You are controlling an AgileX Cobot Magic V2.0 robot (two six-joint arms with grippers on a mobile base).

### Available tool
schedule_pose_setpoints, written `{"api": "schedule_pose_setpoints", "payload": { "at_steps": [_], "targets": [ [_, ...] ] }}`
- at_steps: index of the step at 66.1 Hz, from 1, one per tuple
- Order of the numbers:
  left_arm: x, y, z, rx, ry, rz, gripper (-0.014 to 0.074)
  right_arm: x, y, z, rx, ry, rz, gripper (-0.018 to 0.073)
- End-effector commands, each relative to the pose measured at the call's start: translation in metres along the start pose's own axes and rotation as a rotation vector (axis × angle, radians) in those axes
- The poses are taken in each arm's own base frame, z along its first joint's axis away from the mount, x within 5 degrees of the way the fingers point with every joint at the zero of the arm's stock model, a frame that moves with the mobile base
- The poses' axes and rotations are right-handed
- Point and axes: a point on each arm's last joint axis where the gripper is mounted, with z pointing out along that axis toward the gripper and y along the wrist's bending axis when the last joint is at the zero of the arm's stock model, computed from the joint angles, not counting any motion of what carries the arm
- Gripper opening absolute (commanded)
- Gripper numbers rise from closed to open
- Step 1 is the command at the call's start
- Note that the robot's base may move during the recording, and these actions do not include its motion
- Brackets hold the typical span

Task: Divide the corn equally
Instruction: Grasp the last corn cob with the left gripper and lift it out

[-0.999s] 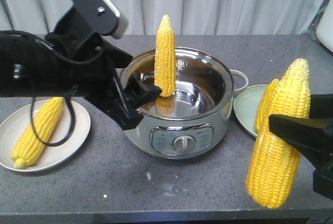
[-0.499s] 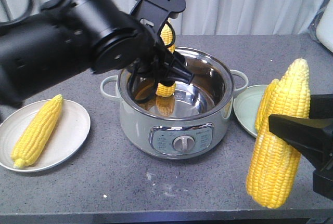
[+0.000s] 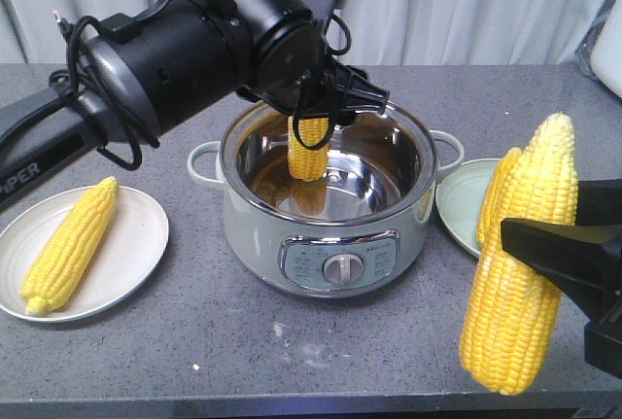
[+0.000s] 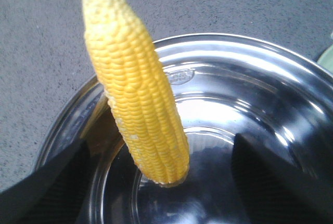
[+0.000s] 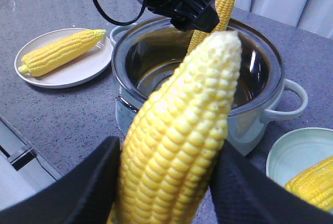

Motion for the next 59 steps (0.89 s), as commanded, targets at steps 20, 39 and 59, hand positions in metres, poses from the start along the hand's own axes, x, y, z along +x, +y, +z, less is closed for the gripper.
{"api": "schedule_pose_setpoints", "payload": {
  "at_steps": [20,39,59],
  "targets": [
    [-0.02,0.011,0.002,0.08,-0.103,-0.092,0.0544,-0.012,-0.001,-0.005,0.024,-0.084,0.008,0.0204],
    [-0.017,0.002,0.028,0.089,-0.122,-0.068,0.0544,-0.012,-0.001,-0.005,0.024,-0.084,0.008,0.0204],
    [-0.009,-0.004,0.057,0.065,-0.121,-0.021,0.0544,-0.012,-0.001,-0.005,0.023,-0.083,0.008,0.0204]
  ]
}}
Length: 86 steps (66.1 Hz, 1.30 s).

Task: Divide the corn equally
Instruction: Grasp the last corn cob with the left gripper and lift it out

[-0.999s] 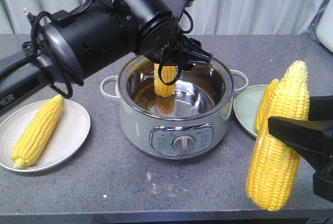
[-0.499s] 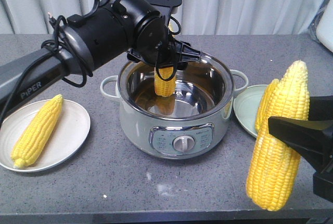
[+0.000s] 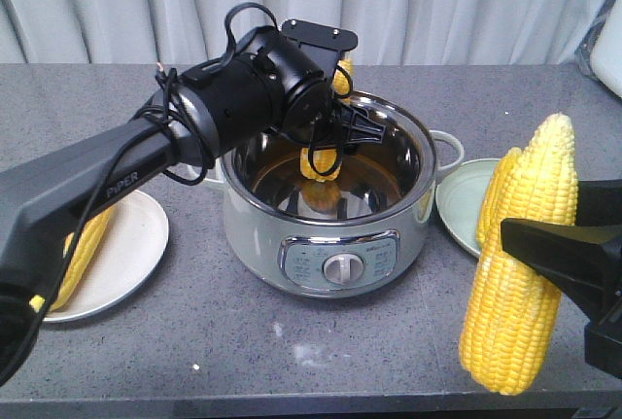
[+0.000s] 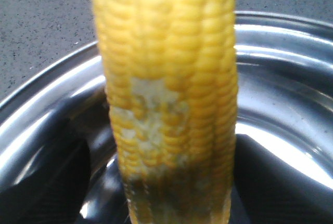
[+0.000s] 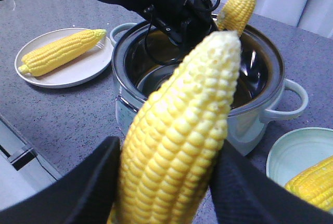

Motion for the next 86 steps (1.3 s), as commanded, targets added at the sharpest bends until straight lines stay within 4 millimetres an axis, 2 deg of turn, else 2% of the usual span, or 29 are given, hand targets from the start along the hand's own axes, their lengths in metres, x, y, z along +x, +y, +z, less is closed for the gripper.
{"api": "schedule_pose_setpoints", "payload": {
  "at_steps": [1,10,22,29,36,53,68,78,86],
  "targets": [
    [-0.025,0.002,-0.029,0.042,-0.148,-0.015,0.0544,-0.012,-0.001,-0.005,0.024,-0.084,0.008,0.0204],
    [-0.023,0.001,-0.026,0.039,-0.14,-0.012,0.0508,-0.012,-0.001,-0.005,0.024,-0.084,0.008,0.0204],
    [-0.024,0.002,-0.029,0.041,-0.138,-0.018,0.0372,-0.013,-0.001,-0.005,0.024,-0.085,0.008,0.0204],
    [-0.025,0.003,-0.036,0.038,-0.135,-0.023,0.0316,-0.013,-0.001,-0.005,0.024,-0.085,0.008,0.0204],
    [-0.027,0.006,-0.045,0.032,-0.135,-0.027,0.0304,-0.013,-0.001,-0.005,0.024,-0.085,0.008,0.0204],
    [-0.036,0.015,-0.078,0.028,-0.162,-0.046,0.0304,-0.013,-0.001,-0.005,0.024,-0.085,0.008,0.0204],
    [-0.035,0.029,-0.114,-0.017,-0.108,0.053,0.0304,-0.013,-0.001,-0.005,0.024,-0.085,0.008,0.0204],
    [-0.031,0.034,-0.142,0.067,-0.042,0.177,0.0304,-0.012,-0.001,-0.005,0.024,-0.084,0.008,0.0204],
    [-0.027,0.044,-0.155,0.163,0.005,0.229,0.0304,-0.012,-0.001,-0.005,0.024,-0.084,0.008,0.0204]
  ]
}}
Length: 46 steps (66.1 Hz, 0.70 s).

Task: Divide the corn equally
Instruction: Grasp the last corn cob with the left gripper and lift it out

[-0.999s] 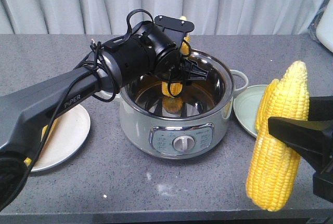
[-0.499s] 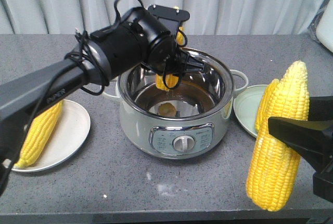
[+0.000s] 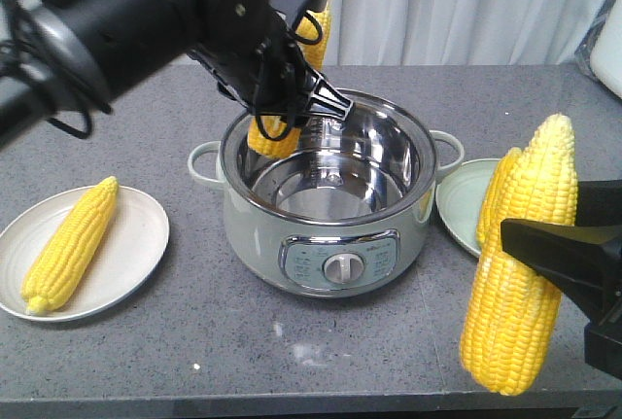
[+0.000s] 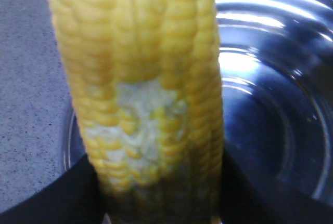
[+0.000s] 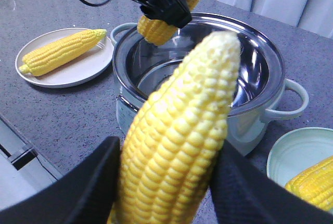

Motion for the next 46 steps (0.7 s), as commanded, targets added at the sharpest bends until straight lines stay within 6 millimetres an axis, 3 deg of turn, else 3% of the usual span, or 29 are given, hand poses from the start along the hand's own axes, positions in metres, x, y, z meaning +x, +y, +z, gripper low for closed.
{"api": "schedule_pose_setpoints", "payload": {
  "at_steps": [1,12,22,46],
  "targets": [
    [-0.005,0.013,-0.048,0.086,-0.101,0.036,0.0304,-0.013,-0.001,-0.005,0.024,-0.085,0.008,0.0204],
    [0.016,0.028,-0.06,0.15,-0.089,0.039,0.0304,-0.013,-0.001,-0.005,0.024,-0.085,0.008,0.0204],
    [0.04,0.039,-0.079,0.14,-0.188,0.034,0.0304,-0.013,-0.001,-0.005,0.025,-0.086,0.008,0.0204],
    [0.114,0.044,-0.125,0.12,-0.393,0.022,0.0303,-0.013,-0.001,-0.005,0.024,-0.085,0.008,0.0204]
  ]
}}
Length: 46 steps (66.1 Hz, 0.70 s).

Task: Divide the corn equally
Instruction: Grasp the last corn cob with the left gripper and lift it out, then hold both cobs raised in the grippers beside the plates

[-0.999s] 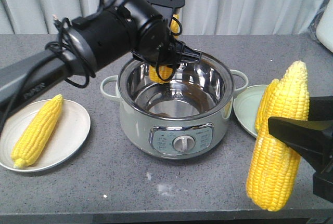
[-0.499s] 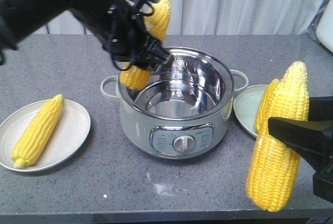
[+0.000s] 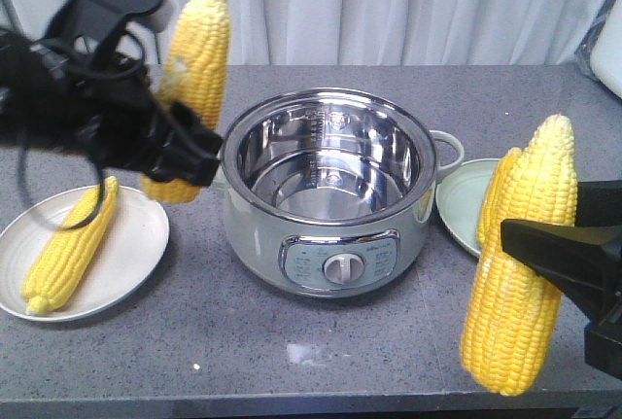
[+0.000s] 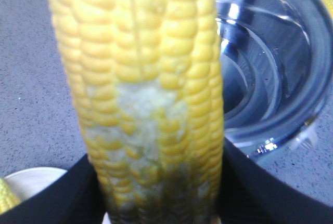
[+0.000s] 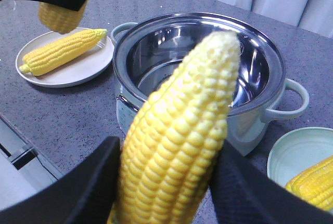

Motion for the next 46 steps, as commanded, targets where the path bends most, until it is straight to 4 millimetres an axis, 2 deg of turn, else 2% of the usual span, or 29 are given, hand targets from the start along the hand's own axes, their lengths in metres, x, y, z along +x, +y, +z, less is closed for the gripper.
{"api": "schedule_pose_setpoints", "payload": {
  "at_steps": [1,20,34,46],
  "targets": [
    [0.003,-0.001,-0.035,-0.008,-0.179,-0.002,0.0303,-0.013,-0.001,-0.005,0.025,-0.086,0.008,0.0204],
    [0.05,-0.005,-0.076,-0.015,-0.273,-0.001,0.0303,-0.013,-0.001,-0.005,0.025,-0.086,0.008,0.0204],
    [0.082,-0.007,-0.088,-0.015,-0.286,-0.001,0.0303,-0.013,-0.001,-0.005,0.025,-0.086,0.008,0.0204],
    [0.098,-0.008,-0.092,-0.016,-0.299,-0.001,0.0303,-0.013,-0.001,-0.005,0.025,-0.086,0.008,0.0204]
  ]
}}
